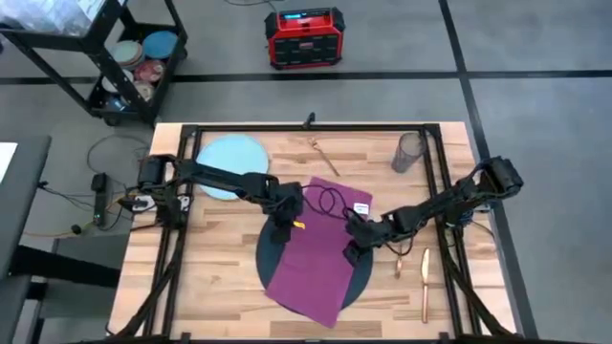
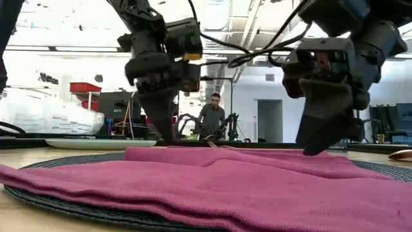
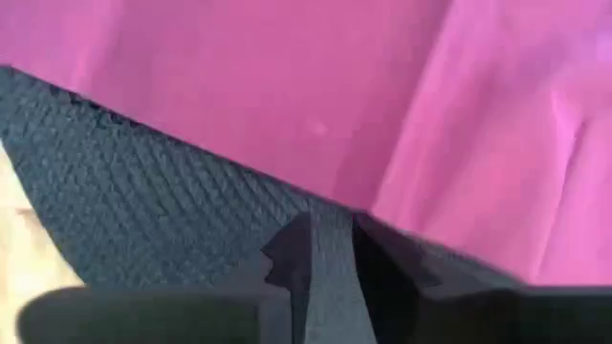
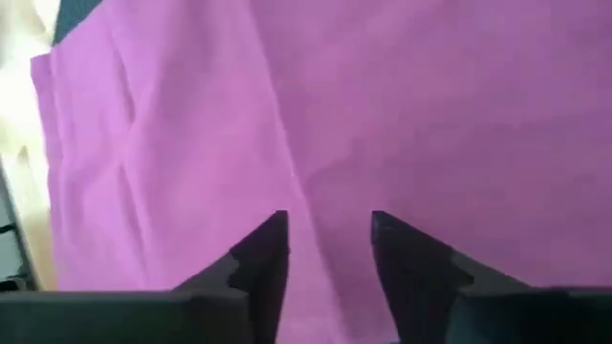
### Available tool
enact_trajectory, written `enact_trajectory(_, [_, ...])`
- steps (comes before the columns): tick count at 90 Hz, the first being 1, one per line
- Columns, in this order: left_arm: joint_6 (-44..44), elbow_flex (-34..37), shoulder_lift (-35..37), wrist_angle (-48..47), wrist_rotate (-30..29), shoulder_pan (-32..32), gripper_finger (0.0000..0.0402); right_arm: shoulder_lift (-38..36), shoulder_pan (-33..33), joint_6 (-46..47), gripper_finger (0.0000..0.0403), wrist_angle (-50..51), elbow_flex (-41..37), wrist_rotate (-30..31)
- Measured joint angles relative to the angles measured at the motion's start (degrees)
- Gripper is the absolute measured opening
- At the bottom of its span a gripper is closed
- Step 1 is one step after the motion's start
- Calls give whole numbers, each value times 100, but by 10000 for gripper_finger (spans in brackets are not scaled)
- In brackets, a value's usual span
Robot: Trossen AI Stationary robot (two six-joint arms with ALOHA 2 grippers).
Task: Set table place
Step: Fold the pink table napkin
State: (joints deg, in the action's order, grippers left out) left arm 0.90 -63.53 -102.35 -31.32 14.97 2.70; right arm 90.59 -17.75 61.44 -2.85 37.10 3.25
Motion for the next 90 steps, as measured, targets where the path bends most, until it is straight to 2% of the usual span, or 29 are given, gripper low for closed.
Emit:
enact_trajectory(19, [-952,-14,22,-135,120,-303,89,0,-27,71,178,8,-2,59])
enact_trajectory(27, [-1009,-22,22,45,70,-381,89,0,-27,112,175,6,-2,98])
enact_trajectory(43, [-983,-22,22,483,-437,-424,89,0,-27,126,171,-97,-2,111])
enact_trajectory(90, [-1399,-18,-315,496,-287,-430,89,2,-64,279,171,-83,-2,111])
